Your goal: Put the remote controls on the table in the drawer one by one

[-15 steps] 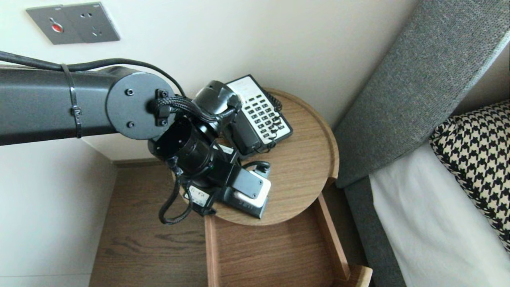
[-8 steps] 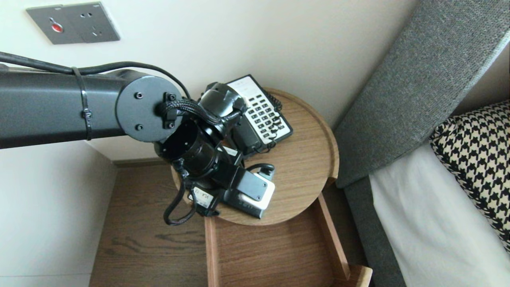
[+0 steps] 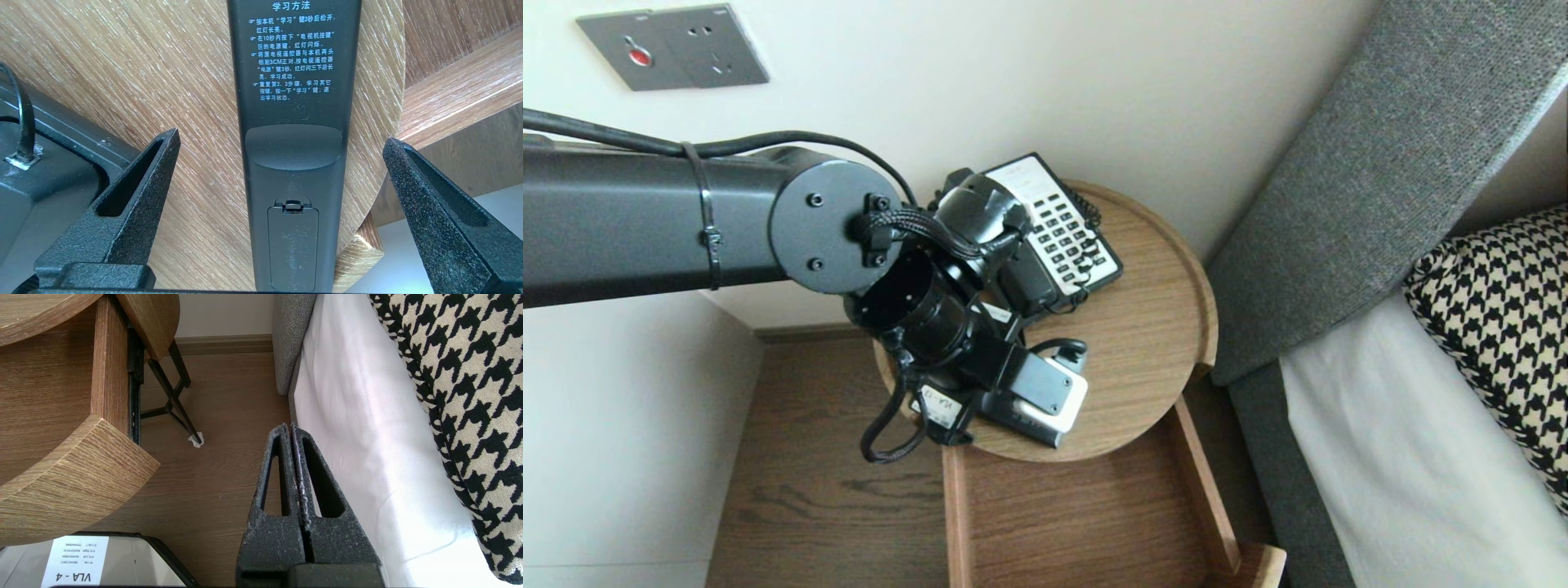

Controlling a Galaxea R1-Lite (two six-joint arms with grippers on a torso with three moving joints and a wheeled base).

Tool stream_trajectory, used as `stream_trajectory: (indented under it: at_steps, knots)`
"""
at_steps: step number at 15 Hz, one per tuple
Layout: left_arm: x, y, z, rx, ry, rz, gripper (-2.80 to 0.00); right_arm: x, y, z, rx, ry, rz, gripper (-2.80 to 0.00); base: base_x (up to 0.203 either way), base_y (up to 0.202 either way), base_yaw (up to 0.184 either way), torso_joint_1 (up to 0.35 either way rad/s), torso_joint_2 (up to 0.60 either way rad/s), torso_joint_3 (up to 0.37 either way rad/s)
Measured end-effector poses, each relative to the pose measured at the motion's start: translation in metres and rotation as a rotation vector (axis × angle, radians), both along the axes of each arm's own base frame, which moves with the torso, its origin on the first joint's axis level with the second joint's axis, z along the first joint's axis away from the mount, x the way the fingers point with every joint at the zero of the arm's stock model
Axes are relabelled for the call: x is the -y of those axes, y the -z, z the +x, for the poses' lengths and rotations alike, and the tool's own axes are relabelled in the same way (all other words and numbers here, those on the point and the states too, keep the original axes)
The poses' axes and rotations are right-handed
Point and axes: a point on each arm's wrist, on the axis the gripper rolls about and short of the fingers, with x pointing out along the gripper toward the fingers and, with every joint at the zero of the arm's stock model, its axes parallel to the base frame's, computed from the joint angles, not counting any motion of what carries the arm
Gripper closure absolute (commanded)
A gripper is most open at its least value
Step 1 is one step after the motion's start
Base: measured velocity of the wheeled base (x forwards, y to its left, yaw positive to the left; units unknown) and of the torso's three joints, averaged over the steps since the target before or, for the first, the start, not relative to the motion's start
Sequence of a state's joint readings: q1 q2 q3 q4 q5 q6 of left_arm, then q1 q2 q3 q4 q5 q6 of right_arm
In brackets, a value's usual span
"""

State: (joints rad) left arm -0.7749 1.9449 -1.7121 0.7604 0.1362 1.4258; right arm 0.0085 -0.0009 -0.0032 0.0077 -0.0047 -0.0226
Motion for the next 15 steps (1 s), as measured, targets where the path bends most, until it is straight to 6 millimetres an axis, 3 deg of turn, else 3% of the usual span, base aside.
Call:
stream_trajectory:
  at_steps: [7,8,15]
  knots:
    - [-0.0001,0.0039,0.0009,-0.011,-0.010,0.015,-2.80,0.0000,0.0000,0.0000,0.000,0.000,0.000,0.00,0.000,0.000,0.000,0.000,0.00,0.000]
    - [0.0001,0.0045,0.0013,-0.009,-0.014,0.019,0.00,0.0000,0.0000,0.0000,0.000,0.000,0.000,0.00,0.000,0.000,0.000,0.000,0.00,0.000]
    - [0.0013,0.0057,0.0020,-0.020,-0.039,0.011,0.00,0.0000,0.0000,0.0000,0.000,0.000,0.000,0.00,0.000,0.000,0.000,0.000,0.00,0.000]
